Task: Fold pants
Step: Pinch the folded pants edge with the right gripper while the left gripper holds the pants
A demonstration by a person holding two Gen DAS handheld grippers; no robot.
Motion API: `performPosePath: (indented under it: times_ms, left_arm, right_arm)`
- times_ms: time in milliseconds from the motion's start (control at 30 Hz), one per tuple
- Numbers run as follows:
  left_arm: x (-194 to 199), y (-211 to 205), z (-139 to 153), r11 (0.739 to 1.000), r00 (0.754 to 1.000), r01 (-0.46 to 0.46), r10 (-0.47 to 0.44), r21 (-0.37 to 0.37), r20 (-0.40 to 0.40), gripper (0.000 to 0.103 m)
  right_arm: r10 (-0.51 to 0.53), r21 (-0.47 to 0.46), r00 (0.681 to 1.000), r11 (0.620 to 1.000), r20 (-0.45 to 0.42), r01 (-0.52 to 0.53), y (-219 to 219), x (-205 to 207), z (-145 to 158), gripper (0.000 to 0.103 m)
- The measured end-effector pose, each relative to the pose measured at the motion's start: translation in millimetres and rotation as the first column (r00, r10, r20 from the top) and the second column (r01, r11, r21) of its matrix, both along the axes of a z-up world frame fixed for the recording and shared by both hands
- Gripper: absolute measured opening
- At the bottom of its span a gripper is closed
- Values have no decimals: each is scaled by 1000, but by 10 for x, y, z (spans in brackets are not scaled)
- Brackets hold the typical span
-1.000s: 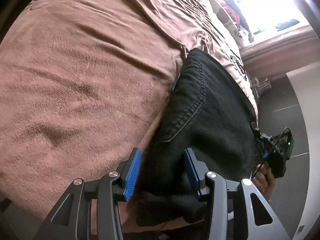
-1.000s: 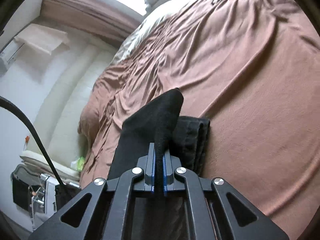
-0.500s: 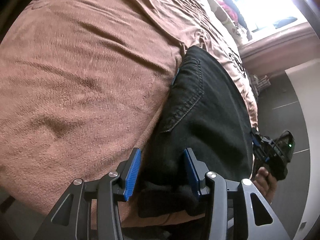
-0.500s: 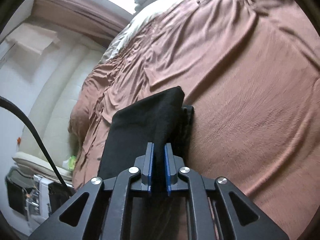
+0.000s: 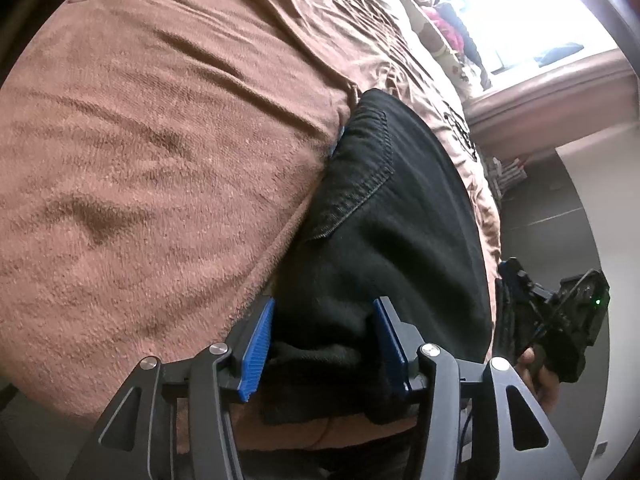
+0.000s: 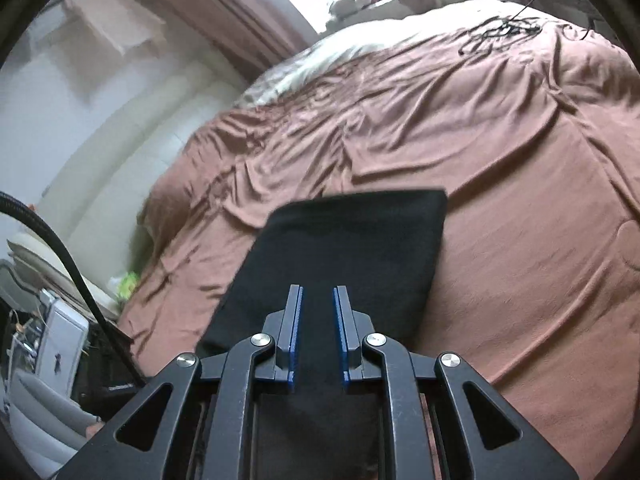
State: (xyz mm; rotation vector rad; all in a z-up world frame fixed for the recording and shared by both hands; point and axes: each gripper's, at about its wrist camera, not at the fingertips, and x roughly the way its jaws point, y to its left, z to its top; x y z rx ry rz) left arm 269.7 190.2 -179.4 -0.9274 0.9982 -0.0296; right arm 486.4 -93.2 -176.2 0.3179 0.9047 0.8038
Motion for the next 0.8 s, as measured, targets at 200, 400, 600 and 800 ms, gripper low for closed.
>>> performPosePath:
  times_ms: [200, 400, 600, 800]
  left_arm:
    - [-35, -42, -16, 1000, 1000, -8, 8, 3, 6, 55]
    - [-84, -13, -134, 999, 999, -34, 33, -30, -17, 55]
    - [-132, -7, -125, 999, 999, -40, 40, -18, -9, 52]
    - [-232, 23, -79, 998, 998, -58, 58, -16, 34, 32]
  right_arm:
    - [40, -72, 999, 997, -5, -40, 305, -40, 35, 12]
    - [-12, -200, 1000, 980, -9, 10, 437, 89, -19, 12]
    - [-30, -297, 1000, 954, -8, 26, 465, -67, -43, 12]
    - [-56, -343, 998, 938, -20, 46, 469, -165, -28, 12]
